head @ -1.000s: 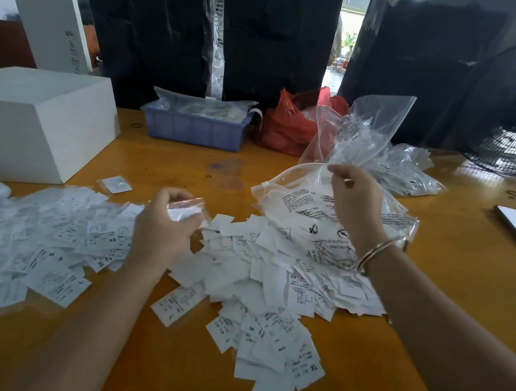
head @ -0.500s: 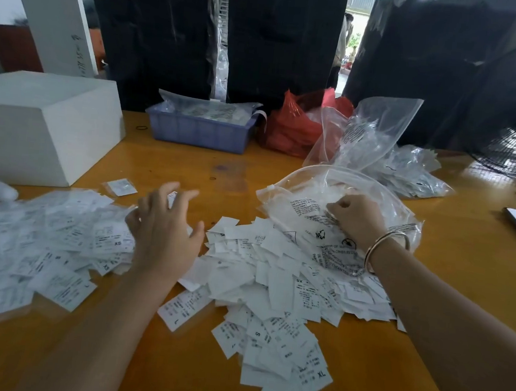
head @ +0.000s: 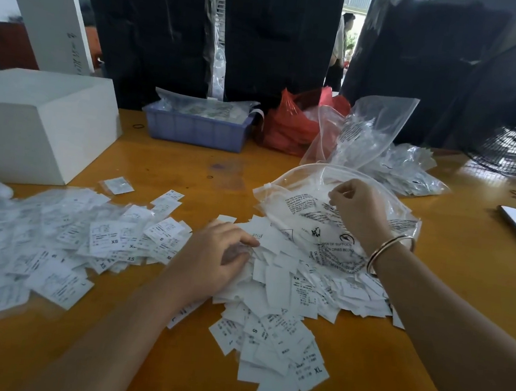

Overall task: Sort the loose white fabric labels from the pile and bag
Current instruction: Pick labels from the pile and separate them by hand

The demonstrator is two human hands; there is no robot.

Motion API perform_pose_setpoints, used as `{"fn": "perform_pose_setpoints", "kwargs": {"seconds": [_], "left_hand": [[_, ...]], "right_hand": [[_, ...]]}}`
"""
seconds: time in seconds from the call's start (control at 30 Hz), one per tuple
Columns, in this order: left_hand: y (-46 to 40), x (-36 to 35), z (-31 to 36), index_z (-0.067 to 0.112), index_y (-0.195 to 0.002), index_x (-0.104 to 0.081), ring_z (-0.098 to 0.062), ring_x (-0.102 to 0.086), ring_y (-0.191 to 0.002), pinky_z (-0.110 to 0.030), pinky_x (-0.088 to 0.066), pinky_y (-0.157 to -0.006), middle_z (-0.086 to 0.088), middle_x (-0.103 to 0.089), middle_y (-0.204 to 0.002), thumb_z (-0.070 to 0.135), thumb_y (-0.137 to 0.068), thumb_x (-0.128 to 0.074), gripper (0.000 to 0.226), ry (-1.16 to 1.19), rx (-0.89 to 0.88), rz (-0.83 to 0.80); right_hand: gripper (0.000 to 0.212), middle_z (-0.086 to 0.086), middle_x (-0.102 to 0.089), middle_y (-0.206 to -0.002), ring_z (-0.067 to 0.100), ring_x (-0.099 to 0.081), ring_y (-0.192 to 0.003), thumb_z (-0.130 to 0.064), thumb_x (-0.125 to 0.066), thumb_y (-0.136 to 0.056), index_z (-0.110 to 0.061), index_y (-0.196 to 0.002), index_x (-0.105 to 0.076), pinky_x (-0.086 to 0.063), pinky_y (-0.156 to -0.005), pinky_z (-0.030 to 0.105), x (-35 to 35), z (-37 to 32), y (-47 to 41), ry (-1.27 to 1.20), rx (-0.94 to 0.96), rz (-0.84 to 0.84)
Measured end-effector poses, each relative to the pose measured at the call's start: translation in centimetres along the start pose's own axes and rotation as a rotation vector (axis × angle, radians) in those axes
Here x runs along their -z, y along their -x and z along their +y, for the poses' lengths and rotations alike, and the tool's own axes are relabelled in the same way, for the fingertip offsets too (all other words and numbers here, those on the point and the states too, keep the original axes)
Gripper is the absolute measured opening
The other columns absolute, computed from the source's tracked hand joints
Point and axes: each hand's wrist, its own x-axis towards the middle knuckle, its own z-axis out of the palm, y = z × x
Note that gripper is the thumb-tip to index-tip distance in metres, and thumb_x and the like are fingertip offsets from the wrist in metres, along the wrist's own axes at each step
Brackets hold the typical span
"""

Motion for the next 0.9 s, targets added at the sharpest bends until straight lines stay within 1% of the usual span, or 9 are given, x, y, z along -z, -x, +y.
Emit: {"fn": "perform_pose_setpoints", "kwargs": {"seconds": [0.03,0.13,0.2,0.33,0.43,0.53,0.6,0.73,0.9], "left_hand": [[0.0,0.0,0.0,0.027,-0.109,-0.067,-0.001,-0.046,-0.104,-0.023,-0.038,-0.089,0.021,-0.058,-0.105,0.019,-0.091,-0.06,0.021,0.001,-0.005,-0.006],[0.0,0.0,0.0,0.024,-0.108,-0.068,-0.002,-0.047,-0.1,-0.026,-0.039,-0.09,0.023,-0.056,-0.101,0.019,-0.091,-0.061,0.019,-0.006,-0.025,-0.023],[0.0,0.0,0.0,0.025,-0.107,-0.069,-0.002,-0.046,-0.099,-0.025,-0.038,-0.089,0.025,-0.054,-0.098,0.02,-0.091,-0.061,0.018,-0.002,-0.026,-0.027],[0.0,0.0,0.1,0.024,-0.107,-0.069,-0.001,-0.045,-0.098,-0.024,-0.037,-0.088,0.026,-0.053,-0.097,0.02,-0.091,-0.06,0.018,0.003,-0.023,-0.026],[-0.1,0.0,0.1,0.025,-0.106,-0.069,-0.003,-0.047,-0.099,-0.027,-0.039,-0.09,0.026,-0.053,-0.098,0.02,-0.092,-0.06,0.018,0.005,-0.024,-0.029],[-0.1,0.1,0.1,0.026,-0.106,-0.069,-0.003,-0.047,-0.1,-0.028,-0.04,-0.09,0.028,-0.052,-0.097,0.02,-0.092,-0.06,0.018,0.012,-0.024,-0.037],[-0.1,0.1,0.2,0.026,-0.107,-0.069,-0.002,-0.046,-0.101,-0.027,-0.04,-0.09,0.028,-0.052,-0.098,0.019,-0.092,-0.06,0.019,0.02,-0.016,-0.043],[-0.1,0.2,0.1,0.03,-0.107,-0.066,0.001,-0.047,-0.107,-0.022,-0.039,-0.092,0.023,-0.057,-0.106,0.021,-0.093,-0.058,0.018,0.063,0.03,-0.006],[-0.1,1.0,1.1,0.05,-0.11,-0.052,0.016,-0.049,-0.105,-0.005,-0.038,-0.079,0.03,-0.055,-0.114,0.06,-0.087,-0.045,0.026,0.407,0.184,0.019]], "right_hand": [[0.004,0.008,-0.067,-0.095,0.016,-0.059,-0.07,-0.016,-0.064,-0.088,-0.013,-0.09,-0.062,-0.05,-0.063,0.029,0.0,0.0,0.0,0.054,-0.018,-0.065],[0.032,0.014,-0.062,-0.112,0.027,-0.06,-0.096,-0.021,-0.063,-0.088,-0.001,-0.113,-0.061,-0.051,-0.084,0.037,-0.3,0.4,-0.3,0.409,-0.08,-0.287],[0.027,0.015,-0.066,-0.106,0.028,-0.062,-0.094,-0.02,-0.063,-0.088,0.002,-0.103,-0.067,-0.053,-0.084,0.037,-0.2,0.6,-0.5,0.457,-0.1,-0.314],[0.014,0.014,-0.072,-0.089,0.023,-0.064,-0.077,-0.008,-0.063,-0.084,0.001,-0.08,-0.073,-0.055,-0.068,0.033,-0.2,1.1,-0.9,0.38,-0.085,-0.187],[0.012,0.009,-0.07,-0.086,0.015,-0.058,-0.066,-0.004,-0.063,-0.084,-0.005,-0.072,-0.069,-0.05,-0.059,0.029,0.0,1.3,-0.8,0.241,-0.073,-0.106],[0.019,0.006,-0.065,-0.088,0.014,-0.055,-0.065,0.002,-0.064,-0.082,-0.011,-0.094,-0.069,-0.045,-0.058,0.021,0.4,1.5,-0.9,0.125,-0.093,-0.178],[0.026,0.005,-0.064,-0.08,0.011,-0.049,-0.054,0.005,-0.062,-0.082,-0.012,-0.1,-0.068,-0.041,-0.044,0.015,0.7,1.1,-0.6,0.036,-0.103,-0.171],[0.018,-0.006,-0.066,-0.077,0.005,-0.048,-0.051,-0.003,-0.062,-0.087,-0.017,-0.097,-0.069,-0.042,-0.046,0.014,1.8,-1.4,1.6,-0.251,0.044,0.096],[0.028,-0.002,-0.072,-0.077,0.008,-0.062,-0.068,0.008,-0.057,-0.086,-0.018,-0.094,-0.066,-0.051,-0.066,0.017,1.5,-4.8,6.9,-0.757,0.044,-0.254]]}}
